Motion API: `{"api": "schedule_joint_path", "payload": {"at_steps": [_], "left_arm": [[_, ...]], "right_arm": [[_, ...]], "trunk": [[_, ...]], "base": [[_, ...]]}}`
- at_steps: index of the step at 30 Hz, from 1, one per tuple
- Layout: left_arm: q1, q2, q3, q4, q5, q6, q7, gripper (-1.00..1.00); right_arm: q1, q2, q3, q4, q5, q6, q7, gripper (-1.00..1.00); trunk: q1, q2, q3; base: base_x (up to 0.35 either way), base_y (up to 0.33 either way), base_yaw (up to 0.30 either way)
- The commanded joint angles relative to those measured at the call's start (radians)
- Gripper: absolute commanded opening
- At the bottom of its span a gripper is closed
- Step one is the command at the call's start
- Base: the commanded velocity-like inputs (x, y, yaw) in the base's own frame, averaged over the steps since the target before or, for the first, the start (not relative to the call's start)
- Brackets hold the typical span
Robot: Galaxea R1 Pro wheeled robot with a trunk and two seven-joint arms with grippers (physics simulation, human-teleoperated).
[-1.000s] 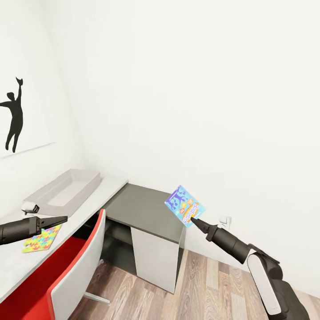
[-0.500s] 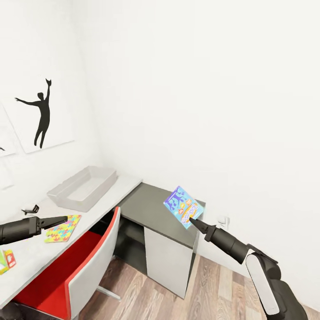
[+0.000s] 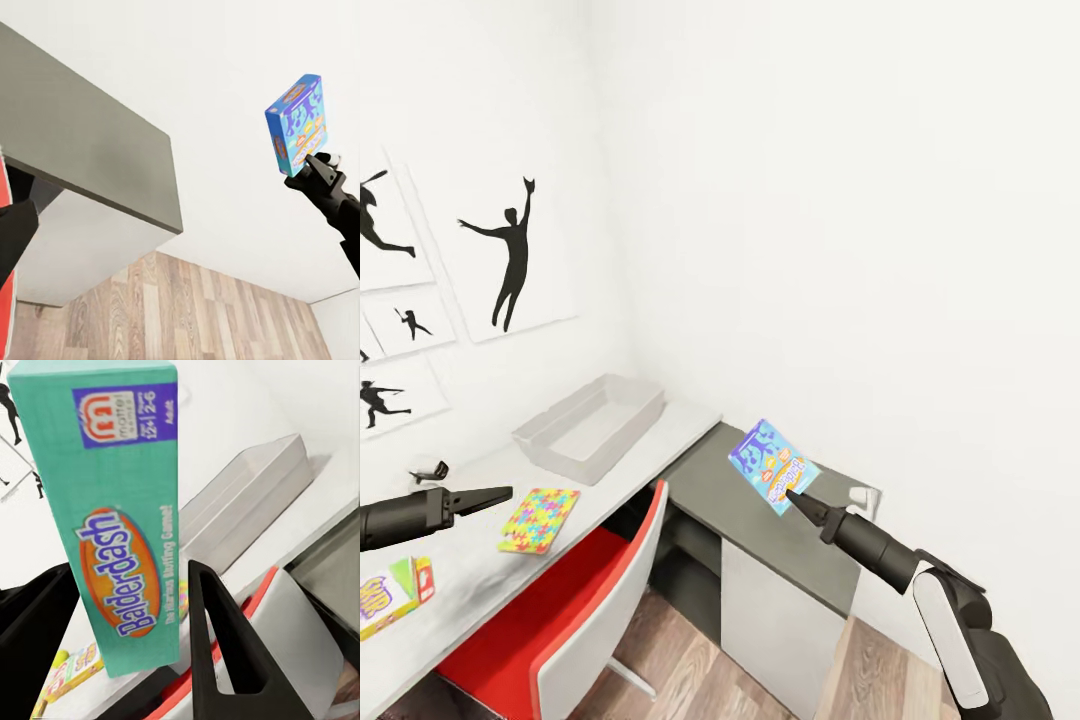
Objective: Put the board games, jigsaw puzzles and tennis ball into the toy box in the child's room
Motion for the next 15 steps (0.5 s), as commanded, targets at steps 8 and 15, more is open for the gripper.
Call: {"api": "schedule_joint_path", "payload": {"at_steps": [8, 15], "left_arm": [[-0.002, 0.0, 0.0, 0.0, -0.002, 0.011, -0.005, 1.0], [-0.002, 0.0, 0.0, 0.0, -0.002, 0.011, -0.005, 1.0]], "right_arm": [[-0.001, -0.001, -0.001, -0.001, -0.01, 0.008, 0.001, -1.0], [-0.001, -0.001, -0.001, -0.001, -0.01, 0.008, 0.001, -1.0]], "trunk": [[0.001, -0.002, -0.005], [0.001, -0.002, -0.006]], "base": [[0.151, 0.0, 0.289], [0.286, 0.097, 0.289]]}}
